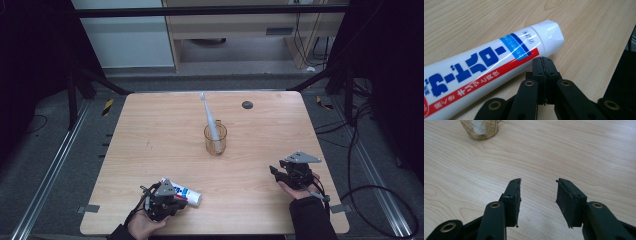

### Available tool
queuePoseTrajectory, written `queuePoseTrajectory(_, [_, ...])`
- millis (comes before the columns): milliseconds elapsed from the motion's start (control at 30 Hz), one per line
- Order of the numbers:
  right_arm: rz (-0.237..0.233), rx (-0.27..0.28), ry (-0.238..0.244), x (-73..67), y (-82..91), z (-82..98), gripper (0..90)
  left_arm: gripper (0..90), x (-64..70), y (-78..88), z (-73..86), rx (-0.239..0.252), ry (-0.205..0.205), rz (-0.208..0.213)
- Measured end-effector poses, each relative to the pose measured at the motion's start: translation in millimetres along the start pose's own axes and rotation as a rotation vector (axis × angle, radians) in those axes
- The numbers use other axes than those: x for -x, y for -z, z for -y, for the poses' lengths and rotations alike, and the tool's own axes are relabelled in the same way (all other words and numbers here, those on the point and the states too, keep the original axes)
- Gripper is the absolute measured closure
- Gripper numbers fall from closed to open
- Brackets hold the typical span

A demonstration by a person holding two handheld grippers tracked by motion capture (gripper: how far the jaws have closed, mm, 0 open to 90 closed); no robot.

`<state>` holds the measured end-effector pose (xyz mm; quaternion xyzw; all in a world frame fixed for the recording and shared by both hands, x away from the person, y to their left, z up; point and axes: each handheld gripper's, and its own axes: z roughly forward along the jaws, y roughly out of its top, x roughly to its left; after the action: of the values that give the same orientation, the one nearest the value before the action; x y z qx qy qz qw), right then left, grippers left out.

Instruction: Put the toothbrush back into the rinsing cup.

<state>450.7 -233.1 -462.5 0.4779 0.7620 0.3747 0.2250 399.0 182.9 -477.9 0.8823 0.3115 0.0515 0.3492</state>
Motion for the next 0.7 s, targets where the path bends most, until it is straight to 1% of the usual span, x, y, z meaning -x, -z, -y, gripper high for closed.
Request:
queuePoseTrajectory(267, [0.009,-0.003,0.008,0.9,-1.3,0.7,54.0,89.6,1.4,-3.5,-3.1,-0.005,-0.008,0.0])
queuePoseTrajectory(400, [0.009,-0.007,0.0,0.8,-0.7,0.8,54.1,89.6,-0.8,3.5,1.3,-0.003,0.011,-0.014])
queuePoseTrajectory(467, [0.012,-0.006,0.004,1.5,-0.6,1.0,54.1,89.6,-4.2,8.8,6.5,-0.007,0.029,-0.034])
queuePoseTrajectory(533, [0.014,-0.005,0.005,2.3,-0.6,1.2,54.1,89.6,-8.3,16.6,12.6,0.002,0.059,-0.059])
queuePoseTrajectory(633, [0.017,-0.005,0.006,3.2,-0.4,1.4,54.1,89.7,-19.1,26.4,18.5,0.017,0.11,-0.118])
queuePoseTrajectory(700, [0.018,-0.008,0.003,3.1,-0.9,1.7,54.2,89.7,-25.0,27.5,20.1,0.008,0.133,-0.144])
